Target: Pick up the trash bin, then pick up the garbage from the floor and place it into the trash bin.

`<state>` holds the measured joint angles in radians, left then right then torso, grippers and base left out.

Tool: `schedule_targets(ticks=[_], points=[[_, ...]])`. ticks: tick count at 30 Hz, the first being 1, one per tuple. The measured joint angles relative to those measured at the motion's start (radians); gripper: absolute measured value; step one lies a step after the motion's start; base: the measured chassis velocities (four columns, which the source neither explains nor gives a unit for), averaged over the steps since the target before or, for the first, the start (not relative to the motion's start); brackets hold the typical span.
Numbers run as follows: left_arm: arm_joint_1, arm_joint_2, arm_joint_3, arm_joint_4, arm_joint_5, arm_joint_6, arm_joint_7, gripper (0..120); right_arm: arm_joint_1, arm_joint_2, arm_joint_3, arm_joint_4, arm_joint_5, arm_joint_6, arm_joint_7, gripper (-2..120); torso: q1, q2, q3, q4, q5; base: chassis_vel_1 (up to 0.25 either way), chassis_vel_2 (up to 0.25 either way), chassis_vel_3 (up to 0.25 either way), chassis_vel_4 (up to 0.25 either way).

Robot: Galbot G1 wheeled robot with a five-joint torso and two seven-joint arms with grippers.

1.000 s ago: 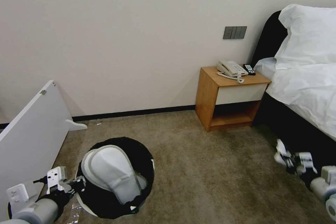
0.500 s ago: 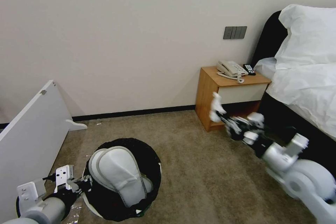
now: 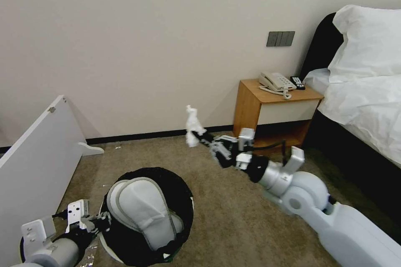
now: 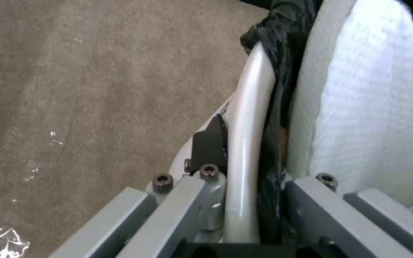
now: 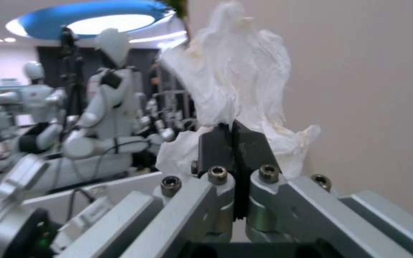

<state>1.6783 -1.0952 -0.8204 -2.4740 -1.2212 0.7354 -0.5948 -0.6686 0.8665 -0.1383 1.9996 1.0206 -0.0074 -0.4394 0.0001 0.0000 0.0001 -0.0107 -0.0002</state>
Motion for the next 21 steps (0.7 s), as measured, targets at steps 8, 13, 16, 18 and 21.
schedule_targets(ticks=[8,13,16,18,21], points=[[-0.003,0.001,-0.002,0.0,0.001,0.0,-0.001,1,0.034,0.009,-0.109,-0.027,-0.014,0.004,-0.027,0,0.0,0.0,0.0,-0.0002,0.0001,0.0,0.0,0.0,0.0],[-0.005,0.002,-0.005,0.0,-0.001,0.0,-0.002,1,0.017,-0.002,-0.175,-0.038,-0.044,0.011,-0.031,0,0.0,0.0,0.0,-0.0001,0.0001,0.0,0.0,0.0,0.0],[-0.004,0.0,-0.004,0.0,-0.001,0.0,-0.003,1,0.0,-0.011,-0.198,-0.049,-0.061,0.016,-0.031,0,0.0,0.0,0.0,-0.0001,0.0002,0.0,0.0,0.0,0.0],[-0.004,0.0,-0.003,-0.001,-0.001,0.0,-0.003,1,-0.012,-0.017,-0.207,-0.054,-0.069,0.02,-0.031,0,0.0,0.0,0.0,-0.0002,0.0002,0.0,0.0,0.0,0.0],[-0.003,0.0,-0.003,-0.001,-0.001,0.0,-0.004,1,-0.036,-0.026,-0.222,-0.064,-0.082,0.022,-0.029,0,0.0,0.0,0.0,-0.0002,0.0002,0.0,0.0,0.0,0.0]])
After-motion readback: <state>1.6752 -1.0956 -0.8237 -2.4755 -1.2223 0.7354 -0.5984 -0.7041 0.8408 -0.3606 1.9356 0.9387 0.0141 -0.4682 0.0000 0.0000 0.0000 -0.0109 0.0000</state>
